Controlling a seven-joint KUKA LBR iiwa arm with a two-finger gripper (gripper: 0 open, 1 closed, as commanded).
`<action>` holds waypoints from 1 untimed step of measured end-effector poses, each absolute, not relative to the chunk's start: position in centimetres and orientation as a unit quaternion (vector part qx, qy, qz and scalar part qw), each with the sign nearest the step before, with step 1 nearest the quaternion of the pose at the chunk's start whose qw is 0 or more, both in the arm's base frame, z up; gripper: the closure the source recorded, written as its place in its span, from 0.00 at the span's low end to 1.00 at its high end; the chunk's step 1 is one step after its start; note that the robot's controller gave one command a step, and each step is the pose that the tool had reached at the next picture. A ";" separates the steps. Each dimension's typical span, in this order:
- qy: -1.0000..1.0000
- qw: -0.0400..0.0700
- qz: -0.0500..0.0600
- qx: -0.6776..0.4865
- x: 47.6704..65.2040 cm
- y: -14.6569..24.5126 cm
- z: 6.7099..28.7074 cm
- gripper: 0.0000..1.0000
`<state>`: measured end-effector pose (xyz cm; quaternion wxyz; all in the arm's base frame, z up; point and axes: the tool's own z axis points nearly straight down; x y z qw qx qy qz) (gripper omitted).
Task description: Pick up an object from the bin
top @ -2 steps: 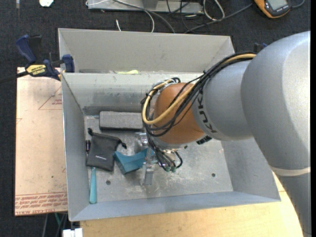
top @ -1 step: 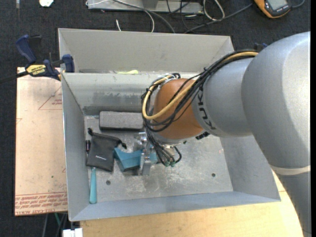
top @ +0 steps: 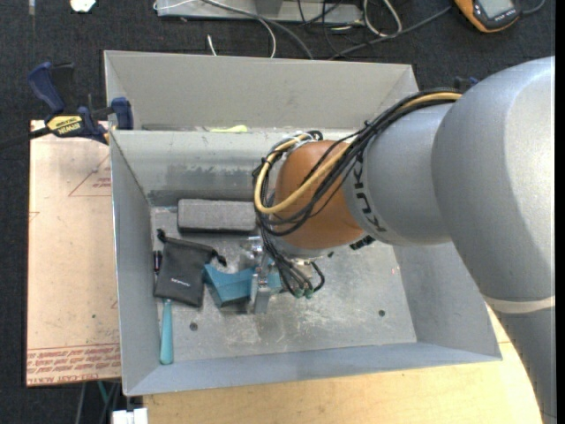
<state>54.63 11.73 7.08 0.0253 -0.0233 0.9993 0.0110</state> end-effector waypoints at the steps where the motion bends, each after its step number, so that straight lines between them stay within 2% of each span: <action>1: 0.999 0.024 0.010 -0.023 54.5 11.7 8.5 1.00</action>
Offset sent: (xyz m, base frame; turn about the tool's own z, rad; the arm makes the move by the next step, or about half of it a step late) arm -0.0009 -0.0003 0.1746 0.0002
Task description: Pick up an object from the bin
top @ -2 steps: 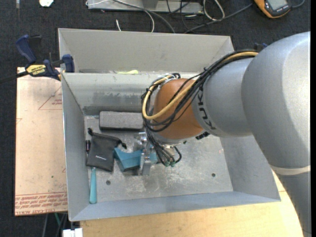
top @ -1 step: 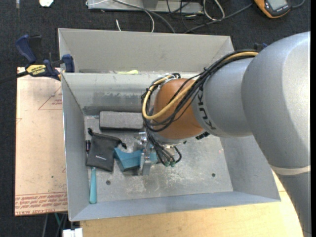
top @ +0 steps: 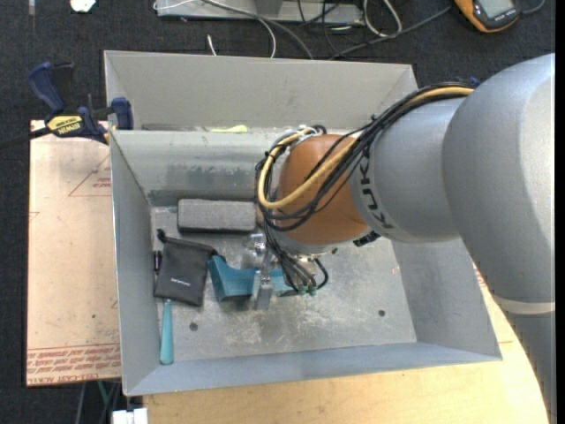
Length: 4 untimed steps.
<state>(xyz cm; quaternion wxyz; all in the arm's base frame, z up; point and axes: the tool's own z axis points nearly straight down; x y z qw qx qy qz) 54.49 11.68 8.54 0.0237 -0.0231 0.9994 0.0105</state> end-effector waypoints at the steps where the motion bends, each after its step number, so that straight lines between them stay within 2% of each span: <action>1: 1.000 0.019 0.010 -0.023 54.3 11.6 12.2 1.00; 2: 0.999 0.023 0.010 -0.023 54.5 11.7 16.8 1.00; 3: 0.999 0.020 0.010 -0.023 54.3 11.7 20.5 1.00; 4: 0.999 0.022 0.010 -0.023 54.4 11.7 22.6 1.00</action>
Offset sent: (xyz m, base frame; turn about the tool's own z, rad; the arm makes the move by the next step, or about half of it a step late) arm -0.0019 -0.0004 0.0295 0.0002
